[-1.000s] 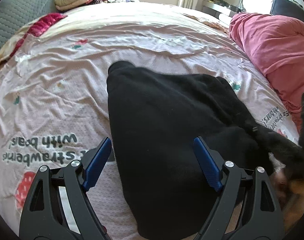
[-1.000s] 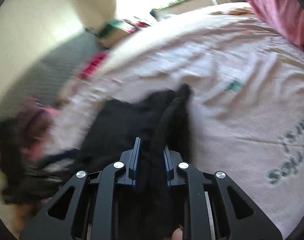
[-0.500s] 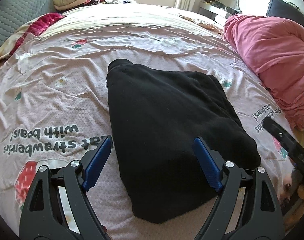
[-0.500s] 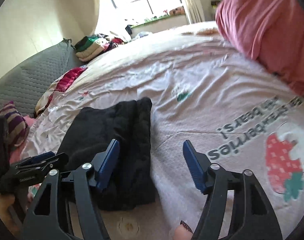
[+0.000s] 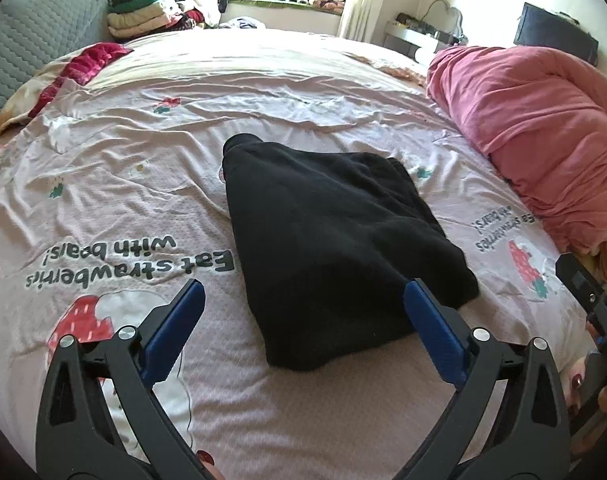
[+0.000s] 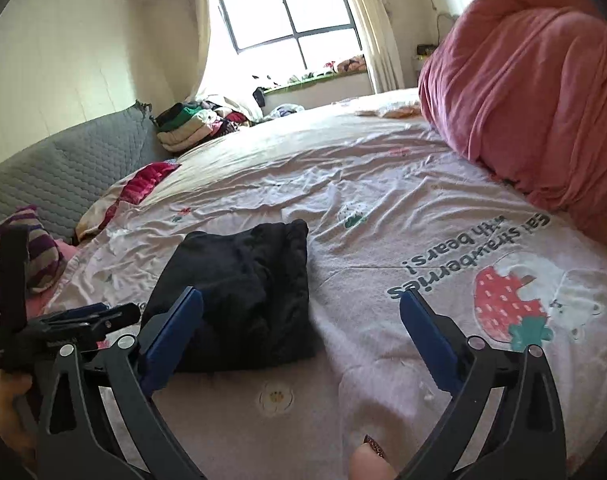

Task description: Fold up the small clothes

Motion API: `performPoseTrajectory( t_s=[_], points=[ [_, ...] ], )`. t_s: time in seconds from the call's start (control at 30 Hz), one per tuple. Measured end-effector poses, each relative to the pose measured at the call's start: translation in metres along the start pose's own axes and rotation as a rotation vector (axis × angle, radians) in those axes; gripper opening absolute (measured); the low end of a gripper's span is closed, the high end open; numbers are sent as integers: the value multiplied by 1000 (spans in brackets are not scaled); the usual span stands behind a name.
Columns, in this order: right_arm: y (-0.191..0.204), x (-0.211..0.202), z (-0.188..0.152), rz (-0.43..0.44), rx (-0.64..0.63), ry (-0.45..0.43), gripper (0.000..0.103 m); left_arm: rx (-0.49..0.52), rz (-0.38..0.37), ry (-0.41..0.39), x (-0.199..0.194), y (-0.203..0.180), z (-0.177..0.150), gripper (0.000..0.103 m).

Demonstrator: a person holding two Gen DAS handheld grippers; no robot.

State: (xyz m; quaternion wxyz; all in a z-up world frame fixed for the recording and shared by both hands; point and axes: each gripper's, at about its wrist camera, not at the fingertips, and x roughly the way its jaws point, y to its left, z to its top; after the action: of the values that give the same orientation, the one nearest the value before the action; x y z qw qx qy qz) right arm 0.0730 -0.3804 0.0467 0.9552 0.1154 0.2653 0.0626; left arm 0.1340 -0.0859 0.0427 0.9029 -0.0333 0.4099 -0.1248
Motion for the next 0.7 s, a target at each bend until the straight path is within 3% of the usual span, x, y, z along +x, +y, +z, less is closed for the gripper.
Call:
performPoseTrajectory(
  t_s=[0.23, 0.5, 0.7],
  points=[
    [25, -26, -7, 8, -54, -61, 98, 4, -11, -51, -29, 5, -15, 94],
    [49, -39, -20, 32, -119, -72, 98, 24, -2, -102, -56, 14, -33, 94],
    [58, -47, -32, -5, -154, -108, 98, 24, 10, -116, -66, 24, -50, 94]
  ],
)
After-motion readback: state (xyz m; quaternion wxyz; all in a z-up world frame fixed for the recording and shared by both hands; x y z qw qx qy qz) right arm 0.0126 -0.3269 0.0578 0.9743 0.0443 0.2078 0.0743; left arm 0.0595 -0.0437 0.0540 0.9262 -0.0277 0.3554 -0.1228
